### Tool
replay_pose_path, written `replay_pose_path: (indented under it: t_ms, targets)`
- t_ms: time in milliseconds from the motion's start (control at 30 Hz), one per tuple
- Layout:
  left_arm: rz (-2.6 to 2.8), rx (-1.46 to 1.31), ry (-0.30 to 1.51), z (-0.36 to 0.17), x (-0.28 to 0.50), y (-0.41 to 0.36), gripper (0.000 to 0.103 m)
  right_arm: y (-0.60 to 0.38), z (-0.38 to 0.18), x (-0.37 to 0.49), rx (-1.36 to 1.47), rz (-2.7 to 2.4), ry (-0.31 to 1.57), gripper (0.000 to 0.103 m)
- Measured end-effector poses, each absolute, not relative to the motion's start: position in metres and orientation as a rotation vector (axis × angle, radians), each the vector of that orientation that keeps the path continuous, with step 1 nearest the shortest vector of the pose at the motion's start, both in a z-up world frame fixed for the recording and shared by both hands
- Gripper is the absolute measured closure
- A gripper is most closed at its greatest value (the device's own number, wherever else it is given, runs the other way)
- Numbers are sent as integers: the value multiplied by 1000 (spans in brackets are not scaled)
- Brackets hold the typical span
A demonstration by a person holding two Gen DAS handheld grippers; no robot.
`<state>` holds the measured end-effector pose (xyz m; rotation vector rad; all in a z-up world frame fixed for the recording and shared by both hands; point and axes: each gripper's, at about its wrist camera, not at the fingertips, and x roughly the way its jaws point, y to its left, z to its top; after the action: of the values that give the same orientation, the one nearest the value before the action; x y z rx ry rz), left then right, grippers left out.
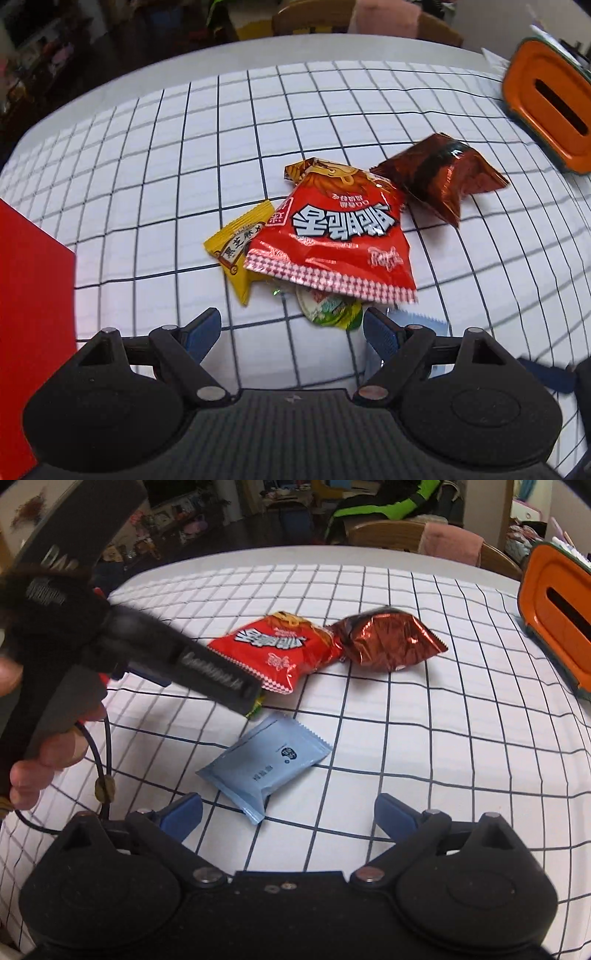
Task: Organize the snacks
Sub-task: 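Withdraw both tools from the box back to the snack pile, then grasp the small yogurt-drink bottle with left tool while right grasps light-blue packet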
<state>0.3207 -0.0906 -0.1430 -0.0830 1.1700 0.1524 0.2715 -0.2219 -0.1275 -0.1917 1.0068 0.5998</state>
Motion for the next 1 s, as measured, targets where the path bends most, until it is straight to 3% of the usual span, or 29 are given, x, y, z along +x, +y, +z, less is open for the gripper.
replay_pose_path:
  t_ms: [433,600,800,900,1000]
  targets:
    - [183,-102,1204,-154,349,-104,21,-188,-144,279,-184,514,1057,11]
    - [196,-75,1211,-156,352,-114,39,-182,-149,275,-236,473,1021,13]
    - [169,-100,1212,-156,351,-115,62,-186,-150,268,-274,470,974,23]
    - [165,-104,1214,-153,343,-105,70,-192,-149,265,-284,494,953,31]
    - [148,-110,1211,-153,337,-94,71,-198,-149,260,-293,521,926,43]
